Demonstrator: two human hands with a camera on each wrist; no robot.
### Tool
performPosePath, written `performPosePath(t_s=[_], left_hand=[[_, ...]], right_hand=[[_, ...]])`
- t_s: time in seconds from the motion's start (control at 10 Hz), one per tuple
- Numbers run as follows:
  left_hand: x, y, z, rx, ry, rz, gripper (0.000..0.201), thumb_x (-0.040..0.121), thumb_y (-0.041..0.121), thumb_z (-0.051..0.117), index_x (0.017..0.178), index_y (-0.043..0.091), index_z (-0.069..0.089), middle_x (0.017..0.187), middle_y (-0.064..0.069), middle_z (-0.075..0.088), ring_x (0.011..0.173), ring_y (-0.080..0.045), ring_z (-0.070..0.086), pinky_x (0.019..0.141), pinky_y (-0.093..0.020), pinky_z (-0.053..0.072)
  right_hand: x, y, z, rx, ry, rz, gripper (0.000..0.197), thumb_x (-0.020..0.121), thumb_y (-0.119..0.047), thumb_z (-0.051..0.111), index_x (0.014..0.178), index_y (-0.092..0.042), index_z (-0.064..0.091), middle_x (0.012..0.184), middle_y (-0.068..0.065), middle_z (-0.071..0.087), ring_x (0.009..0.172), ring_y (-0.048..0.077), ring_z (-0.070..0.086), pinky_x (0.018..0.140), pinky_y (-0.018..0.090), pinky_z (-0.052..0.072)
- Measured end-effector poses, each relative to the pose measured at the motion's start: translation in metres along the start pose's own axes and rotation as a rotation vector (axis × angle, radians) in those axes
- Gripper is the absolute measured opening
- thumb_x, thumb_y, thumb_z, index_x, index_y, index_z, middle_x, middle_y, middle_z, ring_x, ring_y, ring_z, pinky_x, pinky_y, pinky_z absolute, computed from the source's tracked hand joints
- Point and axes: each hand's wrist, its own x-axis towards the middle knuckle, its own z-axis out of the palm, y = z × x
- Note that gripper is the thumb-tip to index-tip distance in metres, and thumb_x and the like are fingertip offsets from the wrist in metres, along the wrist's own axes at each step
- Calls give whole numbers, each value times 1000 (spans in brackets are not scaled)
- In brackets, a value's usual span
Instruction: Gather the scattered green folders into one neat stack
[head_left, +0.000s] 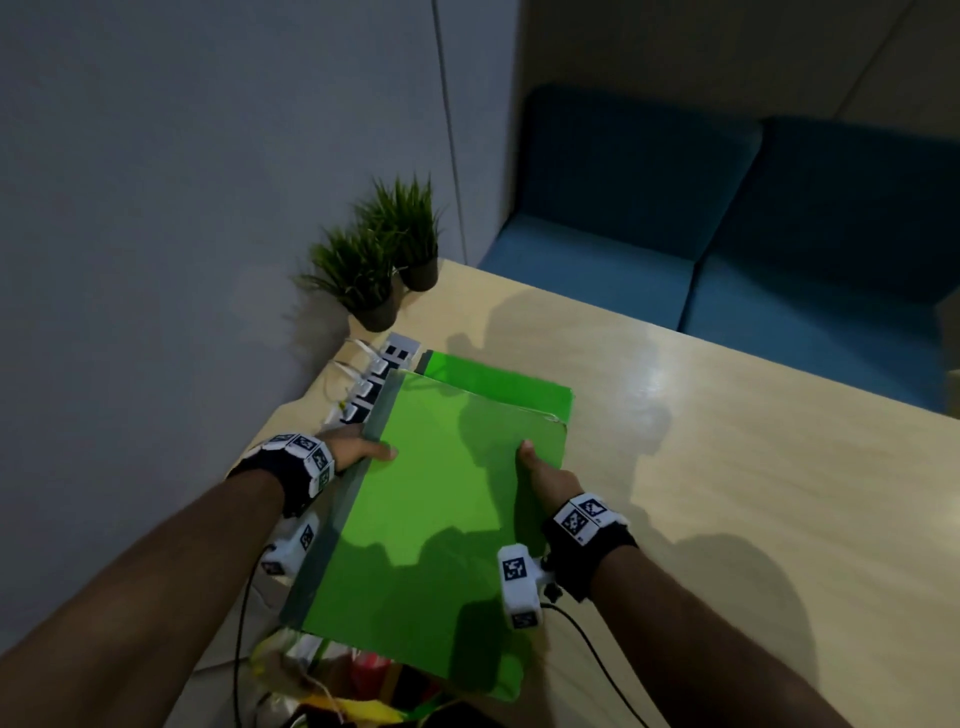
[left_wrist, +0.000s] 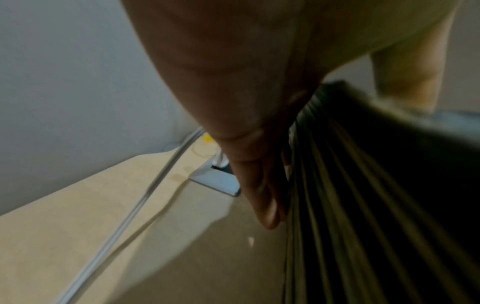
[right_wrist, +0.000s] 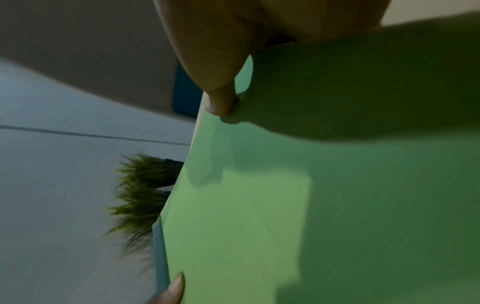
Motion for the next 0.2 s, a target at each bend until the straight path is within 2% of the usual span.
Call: performPosePath(t_s=[0.1, 0.2], left_hand=[[-11, 15, -6, 170, 28, 85, 26, 89, 32, 67, 93, 20, 44, 85, -1, 49, 78, -17, 49, 63, -26, 34], [-13, 18, -7, 290, 120, 216, 66, 85, 34, 70, 134, 18, 29, 123, -2, 47, 112, -24, 52, 84, -31, 41]], right_hand=[[-30, -12, -1, -182, 86, -85, 117, 69, -87, 45, 149, -4, 21, 150, 21, 24, 132, 43, 36, 105, 48, 36], [-45, -20, -12, -140, 138, -277, 113, 77, -74, 53, 151, -1, 7, 155, 23, 17, 140, 42, 26, 112, 51, 30]])
